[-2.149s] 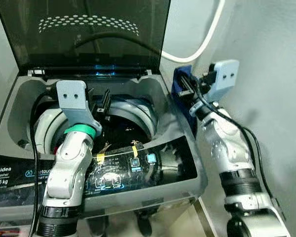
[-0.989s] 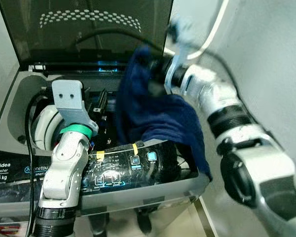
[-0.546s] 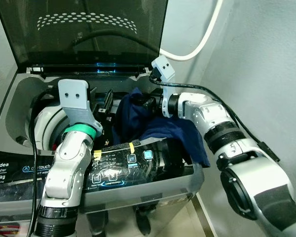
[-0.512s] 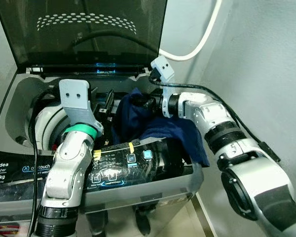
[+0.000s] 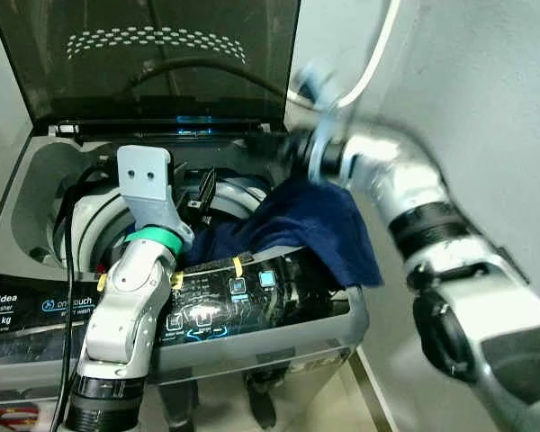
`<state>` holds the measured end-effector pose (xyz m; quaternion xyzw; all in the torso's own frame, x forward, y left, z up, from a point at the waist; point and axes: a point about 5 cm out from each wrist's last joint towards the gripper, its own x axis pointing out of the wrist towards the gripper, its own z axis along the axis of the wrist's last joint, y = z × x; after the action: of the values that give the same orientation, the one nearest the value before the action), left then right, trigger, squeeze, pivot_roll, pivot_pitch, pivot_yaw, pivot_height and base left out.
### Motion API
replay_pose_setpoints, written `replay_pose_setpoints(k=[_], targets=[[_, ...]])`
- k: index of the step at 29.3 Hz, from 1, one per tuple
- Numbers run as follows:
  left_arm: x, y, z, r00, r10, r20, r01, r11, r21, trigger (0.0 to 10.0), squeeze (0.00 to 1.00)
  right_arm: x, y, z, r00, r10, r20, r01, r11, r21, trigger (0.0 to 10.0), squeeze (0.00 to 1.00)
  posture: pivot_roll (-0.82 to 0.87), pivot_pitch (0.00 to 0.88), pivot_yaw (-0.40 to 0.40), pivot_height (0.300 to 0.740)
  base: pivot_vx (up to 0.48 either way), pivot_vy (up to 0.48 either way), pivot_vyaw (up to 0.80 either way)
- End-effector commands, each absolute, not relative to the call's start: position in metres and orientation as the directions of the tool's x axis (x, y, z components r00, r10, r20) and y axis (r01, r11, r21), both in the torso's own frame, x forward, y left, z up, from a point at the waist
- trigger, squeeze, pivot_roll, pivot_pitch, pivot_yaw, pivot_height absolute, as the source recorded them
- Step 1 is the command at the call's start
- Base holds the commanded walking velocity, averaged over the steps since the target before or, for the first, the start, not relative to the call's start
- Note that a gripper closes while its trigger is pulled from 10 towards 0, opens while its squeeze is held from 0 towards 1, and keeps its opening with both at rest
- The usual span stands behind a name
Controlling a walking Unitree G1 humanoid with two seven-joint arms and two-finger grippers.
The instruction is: Clothes washing
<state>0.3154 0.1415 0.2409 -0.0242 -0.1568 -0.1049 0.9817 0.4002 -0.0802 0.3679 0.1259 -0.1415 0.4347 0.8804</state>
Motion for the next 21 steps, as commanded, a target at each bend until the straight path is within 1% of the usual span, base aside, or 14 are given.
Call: replay_pose_setpoints(k=[1,5,6,7,10,12,13,15,16,17,18,19,20,21], targets=[[0.314,0.151,0.239,0.941,-0.153,0.301,0.165,0.986,-0.014,10.0,0.00,0.402,-0.107,0.394,0.638,0.546,0.543,-0.752,0.592,0.289,10.0,0.00,0.09,0.034,-0.002,0.740,0.000,0.000,0.00],[0.314,0.154,0.239,0.944,-0.145,0.295,0.156,0.988,-0.013,10.0,0.00,0.403,-0.122,0.404,0.663,0.479,0.575,-0.725,0.601,0.336,10.0,0.00,0.09,0.034,-0.002,0.740,0.000,0.000,0.00],[0.315,0.155,0.237,0.948,-0.152,0.278,0.157,0.988,0.003,10.0,0.00,0.404,-0.125,0.401,0.685,0.501,0.530,-0.697,0.661,0.276,10.0,0.00,0.09,0.035,-0.003,0.740,0.000,0.000,0.00],[0.315,0.155,0.237,0.948,-0.152,0.278,0.157,0.988,0.003,10.0,0.00,0.404,-0.125,0.401,0.685,0.501,0.530,-0.697,0.661,0.276,10.0,0.00,0.09,0.035,-0.003,0.740,0.000,0.000,0.00],[0.317,0.160,0.230,0.969,-0.139,0.204,0.128,0.990,0.066,10.0,0.00,0.408,-0.132,0.384,0.738,0.558,0.379,-0.631,0.770,0.096,10.0,0.00,0.09,0.034,-0.005,0.740,0.000,0.000,0.00],[0.318,0.163,0.228,0.976,-0.127,0.177,0.115,0.990,0.081,10.0,0.00,0.408,-0.134,0.380,0.747,0.560,0.359,-0.621,0.780,0.073,10.0,0.00,0.09,0.034,-0.005,0.740,0.000,0.000,0.00],[0.317,0.174,0.222,0.991,-0.094,0.093,0.080,0.987,0.142,10.0,0.00,0.410,-0.138,0.365,0.773,0.572,0.275,-0.596,0.803,0.002,10.0,0.00,0.09,0.035,-0.003,0.740,0.000,0.000,0.00],[0.317,0.174,0.222,0.991,-0.094,0.093,0.080,0.987,0.142,10.0,0.00,0.410,-0.138,0.365,0.773,0.572,0.275,-0.596,0.803,0.002,10.0,0.00,0.09,0.035,-0.003,0.740,0.000,0.000,0.00],[0.316,0.184,0.220,0.997,-0.060,0.042,0.052,0.982,0.181,10.0,0.00,0.412,-0.142,0.350,0.794,0.575,0.197,-0.573,0.816,-0.077,10.0,0.00,0.09,0.035,-0.003,0.740,0.000,0.000,0.00],[0.316,0.184,0.220,0.997,-0.060,0.042,0.052,0.982,0.181,10.0,0.00,0.412,-0.142,0.350,0.794,0.575,0.197,-0.573,0.816,-0.077,10.0,0.00,0.09,0.035,-0.003,0.740,0.000,0.000,0.00],[0.312,0.192,0.221,0.999,-0.044,0.020,0.039,0.979,0.202,10.0,0.00,0.413,-0.147,0.333,0.817,0.566,0.114,-0.547,0.822,-0.161,10.0,0.00,0.09,0.039,-0.004,0.740,0.000,0.000,0.00],[0.306,0.195,0.224,0.997,-0.081,0.019,0.075,0.973,0.218,10.0,0.00,0.413,-0.154,0.316,0.834,0.549,0.058,-0.527,0.822,-0.215,10.0,0.00,0.09,0.040,-0.006,0.740,0.000,0.000,0.00],[0.306,0.195,0.224,0.997,-0.081,0.019,0.075,0.973,0.218,10.0,0.00,0.413,-0.154,0.316,0.834,0.549,0.058,-0.527,0.822,-0.215,10.0,0.00,0.09,0.040,-0.006,0.740,0.000,0.000,0.00],[0.299,0.193,0.229,0.987,-0.158,0.034,0.146,0.962,0.232,10.0,0.00,0.412,-0.160,0.306,0.848,0.529,0.039,-0.506,0.828,-0.242,10.0,0.00,0.09,0.044,-0.006,0.740,0.000,0.000,0.00]])
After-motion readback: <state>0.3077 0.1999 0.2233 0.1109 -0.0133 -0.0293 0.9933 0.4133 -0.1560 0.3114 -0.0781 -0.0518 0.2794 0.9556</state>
